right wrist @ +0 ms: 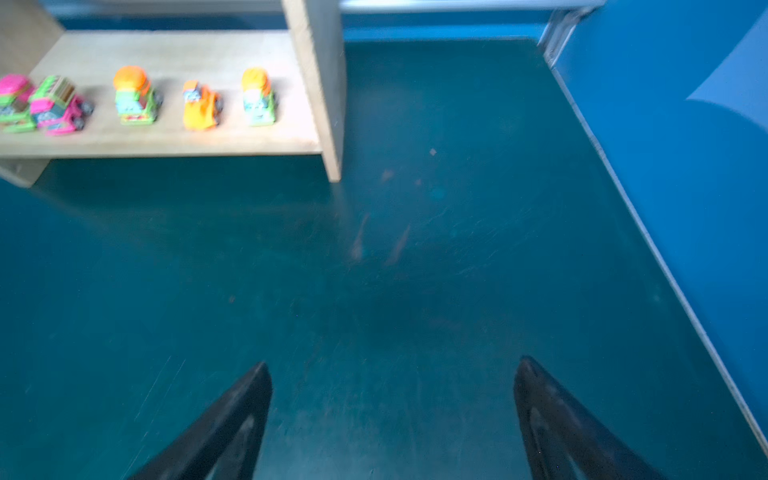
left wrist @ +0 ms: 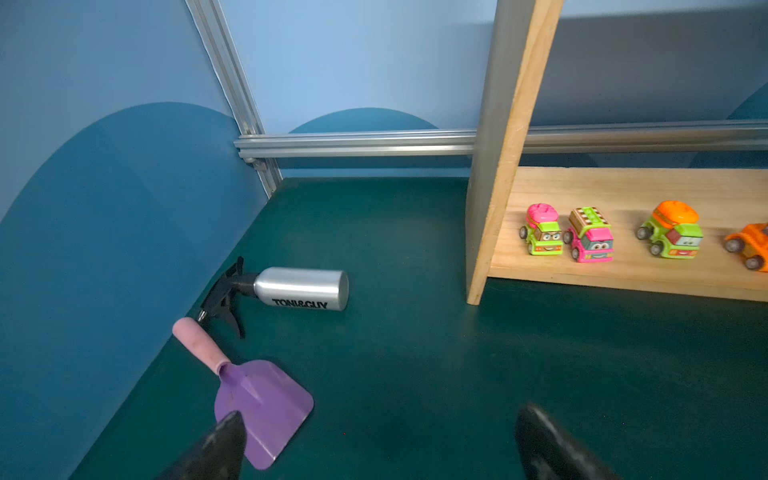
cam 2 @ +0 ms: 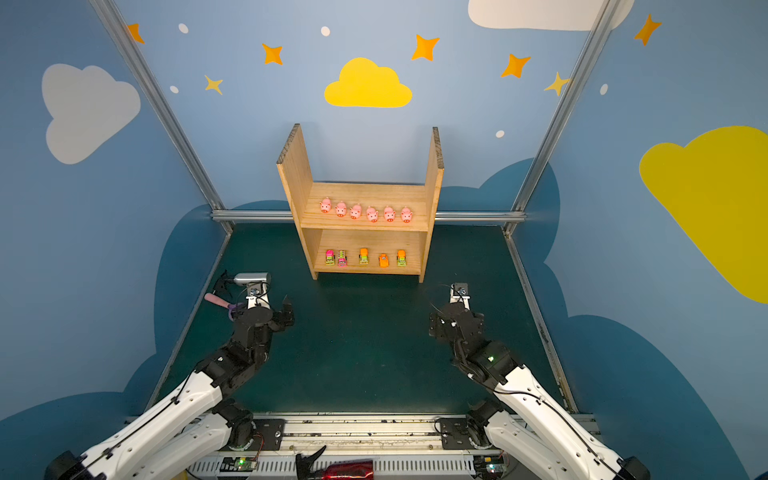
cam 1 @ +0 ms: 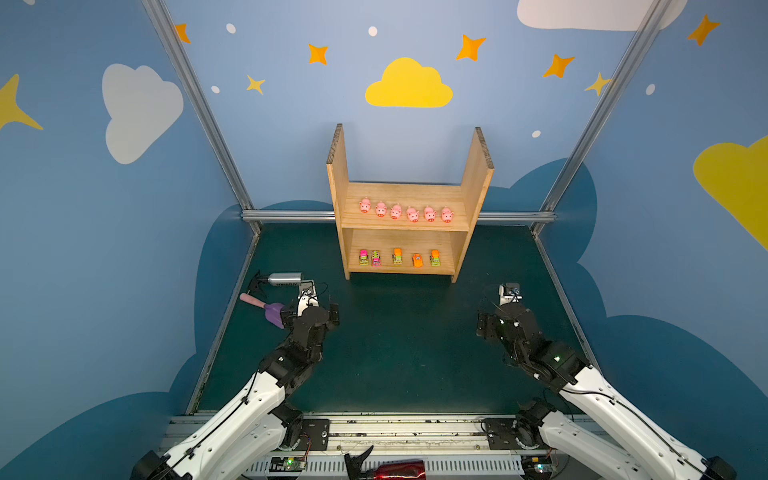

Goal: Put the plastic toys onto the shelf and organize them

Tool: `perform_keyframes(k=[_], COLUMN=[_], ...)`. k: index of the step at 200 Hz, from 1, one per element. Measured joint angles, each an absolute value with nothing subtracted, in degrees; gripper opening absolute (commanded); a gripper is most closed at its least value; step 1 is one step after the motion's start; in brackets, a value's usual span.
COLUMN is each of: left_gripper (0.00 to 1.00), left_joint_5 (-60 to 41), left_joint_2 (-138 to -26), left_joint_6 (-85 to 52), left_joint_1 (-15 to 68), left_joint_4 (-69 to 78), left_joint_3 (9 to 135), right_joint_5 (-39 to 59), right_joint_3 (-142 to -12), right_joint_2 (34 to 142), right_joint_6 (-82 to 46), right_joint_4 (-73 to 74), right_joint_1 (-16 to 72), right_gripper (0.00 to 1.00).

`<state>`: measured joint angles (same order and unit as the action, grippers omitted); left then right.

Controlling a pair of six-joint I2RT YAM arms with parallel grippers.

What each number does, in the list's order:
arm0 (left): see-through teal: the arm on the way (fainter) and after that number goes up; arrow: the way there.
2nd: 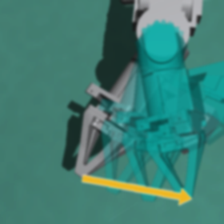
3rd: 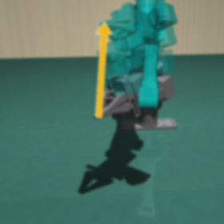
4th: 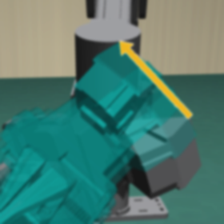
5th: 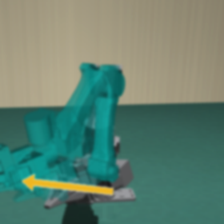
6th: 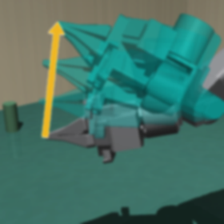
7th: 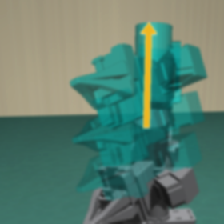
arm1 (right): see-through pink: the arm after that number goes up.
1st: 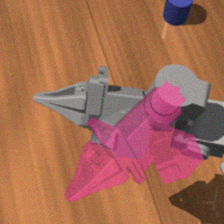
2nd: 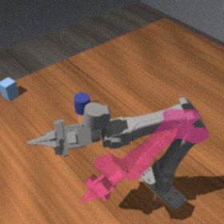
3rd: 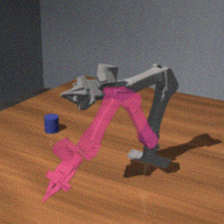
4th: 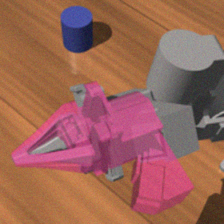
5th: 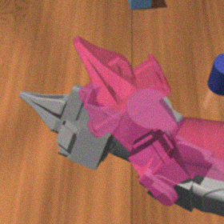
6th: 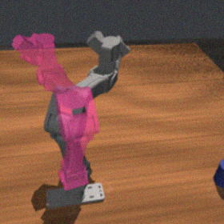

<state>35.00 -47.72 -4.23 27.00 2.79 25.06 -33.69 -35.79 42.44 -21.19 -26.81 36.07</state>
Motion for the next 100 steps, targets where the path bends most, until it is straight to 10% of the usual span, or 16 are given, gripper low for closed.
perform_keyframes(k=[100], left_gripper=[1.0], left_joint_5=[21.78], left_joint_2=[-63.88], left_joint_6=[-4.34], left_joint_1=[5.85], left_joint_4=[26.44], left_joint_3=[17.98], right_joint_5=[-36.38], right_joint_3=[-20.38], right_joint_2=[49.08], right_joint_6=[-6.5], right_joint_4=[8.67], right_joint_1=[25.3], right_gripper=[0.9])
